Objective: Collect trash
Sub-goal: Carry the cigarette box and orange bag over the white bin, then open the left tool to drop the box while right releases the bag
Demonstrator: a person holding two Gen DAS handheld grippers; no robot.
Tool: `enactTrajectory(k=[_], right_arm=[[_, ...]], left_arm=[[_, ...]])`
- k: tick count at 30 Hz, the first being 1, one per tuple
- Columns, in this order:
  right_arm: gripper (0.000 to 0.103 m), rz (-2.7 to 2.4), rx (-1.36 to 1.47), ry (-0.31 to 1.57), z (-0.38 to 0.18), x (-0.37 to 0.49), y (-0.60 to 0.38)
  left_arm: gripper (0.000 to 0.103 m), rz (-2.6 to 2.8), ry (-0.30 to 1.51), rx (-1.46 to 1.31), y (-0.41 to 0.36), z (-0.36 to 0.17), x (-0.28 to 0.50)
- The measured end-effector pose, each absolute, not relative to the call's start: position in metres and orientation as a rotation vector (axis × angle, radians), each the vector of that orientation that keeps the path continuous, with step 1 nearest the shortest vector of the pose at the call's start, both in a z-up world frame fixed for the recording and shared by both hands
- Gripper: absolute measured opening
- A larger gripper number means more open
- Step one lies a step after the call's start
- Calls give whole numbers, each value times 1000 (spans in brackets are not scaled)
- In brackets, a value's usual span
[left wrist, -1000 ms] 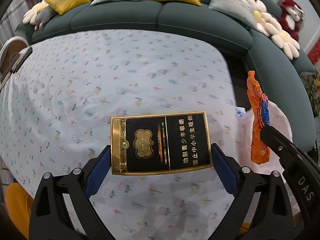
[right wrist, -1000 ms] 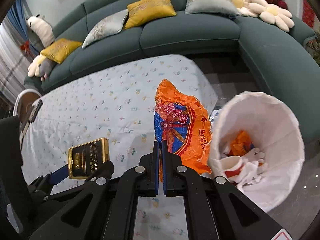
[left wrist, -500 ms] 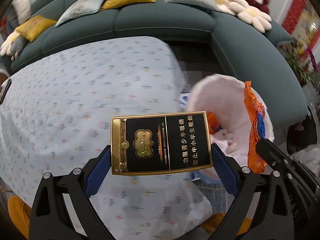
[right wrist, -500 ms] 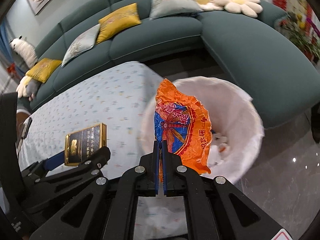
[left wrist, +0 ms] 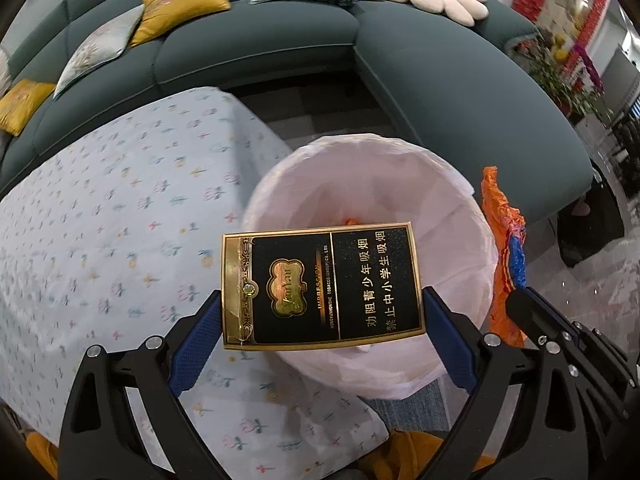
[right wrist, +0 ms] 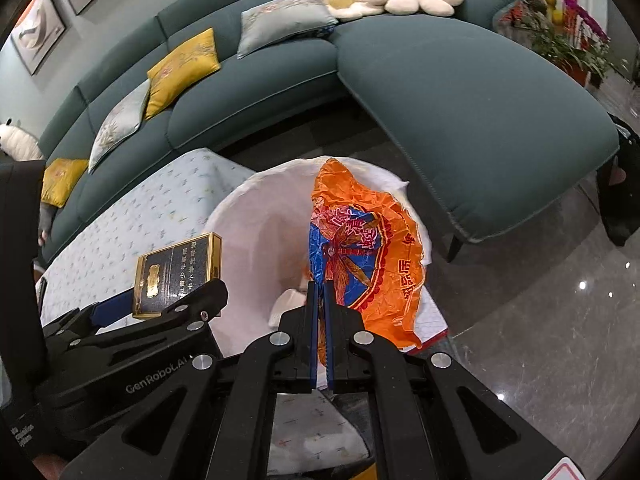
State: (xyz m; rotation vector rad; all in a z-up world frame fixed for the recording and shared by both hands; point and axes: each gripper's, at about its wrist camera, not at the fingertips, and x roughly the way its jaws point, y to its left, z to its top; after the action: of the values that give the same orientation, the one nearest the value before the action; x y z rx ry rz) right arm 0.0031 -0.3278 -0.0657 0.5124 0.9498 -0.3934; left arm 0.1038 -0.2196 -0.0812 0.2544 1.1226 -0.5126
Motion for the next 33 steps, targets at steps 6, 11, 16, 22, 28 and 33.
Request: enactTrajectory(k=[6,11,16,22,28,33], right_arm=[[3,-411,531,945,-69,4,-340],[3,-394,525,949,-69,9,-338],[3,-362,507,957,-69,21,-327],[7,-323,469,970,-66,43,-307],[25,-326,444,966,-62,49,-296],[26,-327,423,980,-60,48,-286]], left_arm=[[91,-537,1139,235,-230,-87,107],[90,-495,1137,172,-215,-86,116],[90,-447,1134,132,-195,-84,125],[90,-396,1136,112,-172,-84,132],[90,-357,1142,114,-152,-87,135],[90,-329,1131,123,-139,-87,133]])
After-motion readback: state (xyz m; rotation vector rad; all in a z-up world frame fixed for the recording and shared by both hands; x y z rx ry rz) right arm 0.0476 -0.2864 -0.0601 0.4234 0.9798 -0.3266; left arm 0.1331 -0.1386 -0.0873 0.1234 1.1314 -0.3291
